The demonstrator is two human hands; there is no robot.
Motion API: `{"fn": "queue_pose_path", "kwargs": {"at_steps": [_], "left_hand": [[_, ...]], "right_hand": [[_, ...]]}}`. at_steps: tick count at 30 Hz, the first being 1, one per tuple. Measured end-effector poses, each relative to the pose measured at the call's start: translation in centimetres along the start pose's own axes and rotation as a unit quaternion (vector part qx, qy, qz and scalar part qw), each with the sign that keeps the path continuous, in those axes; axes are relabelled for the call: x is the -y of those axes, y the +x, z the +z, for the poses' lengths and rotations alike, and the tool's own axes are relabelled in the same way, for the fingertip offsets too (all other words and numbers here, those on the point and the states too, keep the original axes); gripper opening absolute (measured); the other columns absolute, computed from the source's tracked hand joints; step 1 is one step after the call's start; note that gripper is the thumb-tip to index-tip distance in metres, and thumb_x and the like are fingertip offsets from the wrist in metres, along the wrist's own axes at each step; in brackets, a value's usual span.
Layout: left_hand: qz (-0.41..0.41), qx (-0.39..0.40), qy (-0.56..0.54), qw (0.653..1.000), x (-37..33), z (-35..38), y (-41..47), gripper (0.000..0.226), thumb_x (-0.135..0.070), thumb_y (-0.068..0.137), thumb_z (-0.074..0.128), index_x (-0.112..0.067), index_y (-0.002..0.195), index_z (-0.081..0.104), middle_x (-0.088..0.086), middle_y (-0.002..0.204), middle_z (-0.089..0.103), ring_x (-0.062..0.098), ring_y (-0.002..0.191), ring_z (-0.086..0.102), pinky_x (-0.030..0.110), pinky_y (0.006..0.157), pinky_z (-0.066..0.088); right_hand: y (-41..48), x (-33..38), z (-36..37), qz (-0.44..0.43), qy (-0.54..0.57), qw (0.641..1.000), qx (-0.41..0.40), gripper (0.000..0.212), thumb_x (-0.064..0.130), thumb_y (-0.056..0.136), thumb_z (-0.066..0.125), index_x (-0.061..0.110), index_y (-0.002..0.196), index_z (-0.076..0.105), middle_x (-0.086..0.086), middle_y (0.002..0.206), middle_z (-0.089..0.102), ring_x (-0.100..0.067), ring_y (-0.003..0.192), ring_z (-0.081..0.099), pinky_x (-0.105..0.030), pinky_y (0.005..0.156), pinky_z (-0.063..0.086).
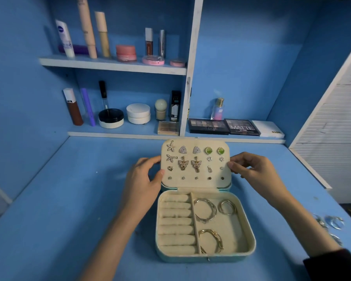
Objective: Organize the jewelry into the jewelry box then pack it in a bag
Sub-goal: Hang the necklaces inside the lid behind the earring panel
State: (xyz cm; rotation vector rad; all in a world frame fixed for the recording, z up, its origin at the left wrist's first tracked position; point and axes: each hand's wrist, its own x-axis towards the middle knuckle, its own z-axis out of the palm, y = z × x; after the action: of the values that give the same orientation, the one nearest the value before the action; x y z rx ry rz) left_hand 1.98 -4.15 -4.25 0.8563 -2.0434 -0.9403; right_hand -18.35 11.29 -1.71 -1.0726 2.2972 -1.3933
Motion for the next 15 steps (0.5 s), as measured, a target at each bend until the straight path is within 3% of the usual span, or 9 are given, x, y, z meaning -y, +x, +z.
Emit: {"fn": "queue_pose_path", "kwargs": {"at_steps": [3,6,9,11,15], "left_hand": [[-0.022,0.004,-0.007,1.000,0.6,0.5,0.1,0.033,-0.006,0.088,0.061,-0.016,0.120,0.065,-0.008,0.111,0.058,0.020,0.110,0.054,0.039,0.095,0.046],[-0.048,0.016,-0.030,0.998,1.2,0.6,0.2,0.032,-0.009,0.089,0.061,-0.021,0.118,0.065,-0.011,0.114,0.057,0.018,0.116,0.052,0.034,0.097,0.043],[-0.054,0.025,-0.076,0.995,1.2,0.3,0.2,0.036,-0.007,0.086,0.064,-0.038,0.105,0.062,-0.016,0.109,0.059,0.016,0.111,0.053,0.024,0.086,0.043],[-0.052,0.036,-0.086,0.994,0.8,0.0,0.0,0.040,-0.009,0.084,0.066,-0.046,0.097,0.057,-0.019,0.104,0.061,0.013,0.107,0.051,0.026,0.083,0.041],[-0.050,0.076,-0.102,0.991,0.5,-0.5,-0.3,0.045,-0.014,0.079,0.073,-0.047,0.101,0.052,-0.012,0.096,0.061,0.007,0.096,0.051,0.024,0.078,0.036]], "right_hand": [[-0.1,-0.4,0.7,-0.003,-0.028,0.999,-0.018,0.006,0.017,0.086,0.066,0.018,0.083,0.070,-0.001,0.074,0.067,-0.009,0.068,0.056,-0.020,0.064,0.043],[-0.2,-0.7,1.2,-0.006,-0.032,0.999,-0.030,0.005,0.018,0.086,0.066,0.018,0.085,0.071,-0.001,0.076,0.068,-0.013,0.074,0.059,-0.017,0.064,0.043],[-0.2,-0.7,1.2,-0.003,-0.019,0.999,-0.038,0.005,0.016,0.085,0.066,0.017,0.086,0.071,-0.002,0.078,0.069,-0.015,0.075,0.059,-0.022,0.067,0.045],[-0.3,-0.6,1.0,-0.006,-0.002,0.999,-0.037,0.006,0.014,0.085,0.066,0.018,0.084,0.071,-0.003,0.077,0.069,-0.014,0.071,0.058,-0.025,0.066,0.046],[-0.6,-0.1,0.5,-0.012,0.015,0.999,-0.029,0.007,0.014,0.084,0.067,0.019,0.081,0.069,-0.002,0.075,0.068,-0.015,0.070,0.057,-0.028,0.065,0.047]]}}
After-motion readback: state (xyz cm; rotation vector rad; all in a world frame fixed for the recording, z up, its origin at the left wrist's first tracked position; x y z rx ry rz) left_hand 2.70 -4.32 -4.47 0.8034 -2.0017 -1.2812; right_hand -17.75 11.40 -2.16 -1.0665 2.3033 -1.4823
